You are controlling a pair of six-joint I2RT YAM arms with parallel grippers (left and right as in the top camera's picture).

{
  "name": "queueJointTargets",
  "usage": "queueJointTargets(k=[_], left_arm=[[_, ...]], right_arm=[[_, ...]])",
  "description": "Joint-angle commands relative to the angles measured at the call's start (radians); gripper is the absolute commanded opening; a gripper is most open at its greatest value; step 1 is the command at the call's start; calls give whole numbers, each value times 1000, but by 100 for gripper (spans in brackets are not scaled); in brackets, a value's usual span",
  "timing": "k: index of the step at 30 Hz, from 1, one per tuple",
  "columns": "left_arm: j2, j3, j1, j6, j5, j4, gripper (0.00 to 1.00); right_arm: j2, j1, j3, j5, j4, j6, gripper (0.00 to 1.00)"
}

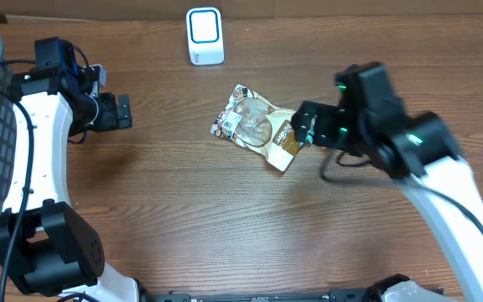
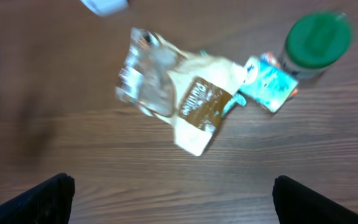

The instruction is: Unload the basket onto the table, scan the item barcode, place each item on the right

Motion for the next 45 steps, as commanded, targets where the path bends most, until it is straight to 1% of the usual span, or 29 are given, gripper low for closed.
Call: queueJointTargets(k=[1,4,11,14,18,21,23,24,28,30,34,37,41,44,45], left_arm=[[13,1,0,8,0,1,100],[13,1,0,8,0,1,100],[13,1,0,8,0,1,99],[13,1,0,8,0,1,100],[13,1,0,8,0,1,100],[13,1,0,8,0,1,100],[13,1,0,8,0,1,99],[13,1,0,8,0,1,100],[13,1,0,8,0,1,99],[13,1,0,8,0,1,100],[13,1,0,8,0,1,99],[13,1,0,8,0,1,100],[13,1,0,8,0,1,100],[13,1,0,8,0,1,100],[13,1,0,8,0,1,100]], right_arm=[[-139,-2,60,18,-66,-20,100],[-234,-2,60,27,-105,-26,100],[-388,-2,60,168,-112,-45,100],[-418,-2,58,256,-113,-45,100],[-418,-2,53,360,-116,-45,100],[-422,-12,6,391,-82,-45,100],[-438,-61,-49,377,-7,-47,100],[-454,-94,-100,343,62,-72,100],[-549,-208,-336,109,389,-301,100],[-621,-259,-492,6,571,-362,100],[-777,-293,-787,4,865,-368,100],[-900,-300,-995,11,1038,-368,100],[-1052,-300,-1233,11,1199,-367,100],[-1139,-300,-1358,12,1259,-368,100],[-1192,-299,-1416,15,1265,-367,100]])
